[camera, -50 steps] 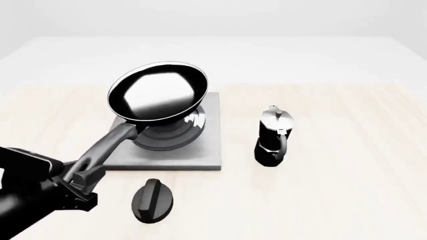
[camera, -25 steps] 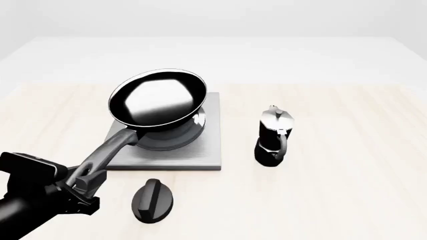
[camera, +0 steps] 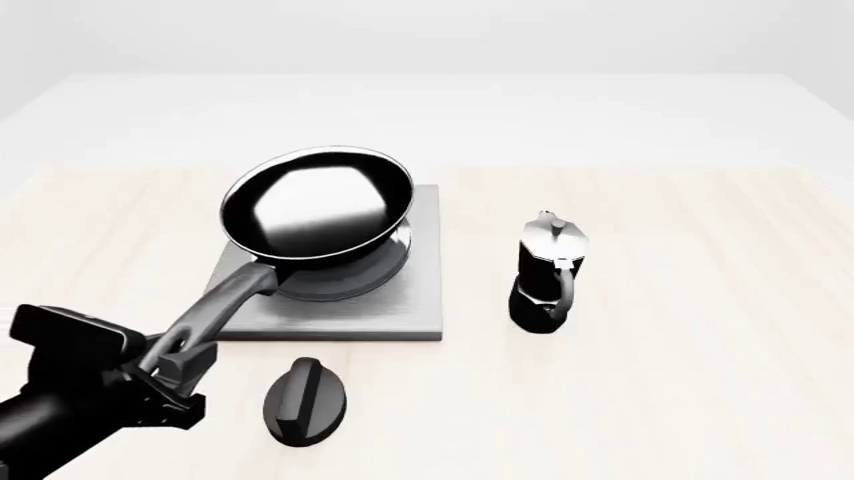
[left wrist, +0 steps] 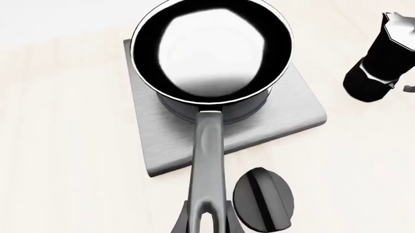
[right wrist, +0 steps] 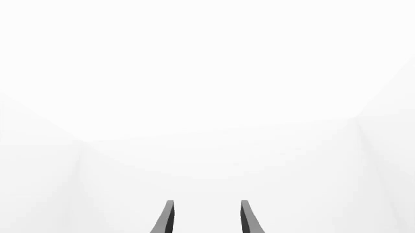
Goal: Put the frying pan on the stove.
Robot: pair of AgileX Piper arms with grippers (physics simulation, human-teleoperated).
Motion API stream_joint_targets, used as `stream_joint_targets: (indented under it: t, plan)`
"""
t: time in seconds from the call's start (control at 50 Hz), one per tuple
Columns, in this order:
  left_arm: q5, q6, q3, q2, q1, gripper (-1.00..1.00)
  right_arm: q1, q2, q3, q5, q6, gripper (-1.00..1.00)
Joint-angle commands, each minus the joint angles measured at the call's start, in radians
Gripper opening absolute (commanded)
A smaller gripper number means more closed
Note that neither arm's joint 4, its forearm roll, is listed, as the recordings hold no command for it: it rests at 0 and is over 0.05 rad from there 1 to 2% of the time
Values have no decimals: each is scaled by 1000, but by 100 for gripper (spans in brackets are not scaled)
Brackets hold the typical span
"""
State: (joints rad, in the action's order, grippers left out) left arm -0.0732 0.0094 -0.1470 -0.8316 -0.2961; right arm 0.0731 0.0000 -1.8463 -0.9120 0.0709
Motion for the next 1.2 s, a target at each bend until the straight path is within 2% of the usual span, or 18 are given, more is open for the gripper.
stream_joint_targets:
  t: [0.02,0.76,1.2]
  plan:
    - [-38,17,-24,-19,-2,-100,0,0,0,-1,-1,100]
    - [-135,24,7,-106,-2,-100,2,0,6,0,-6,100]
    - [-215,3,40,-159,-5,-100,5,0,5,-3,-9,100]
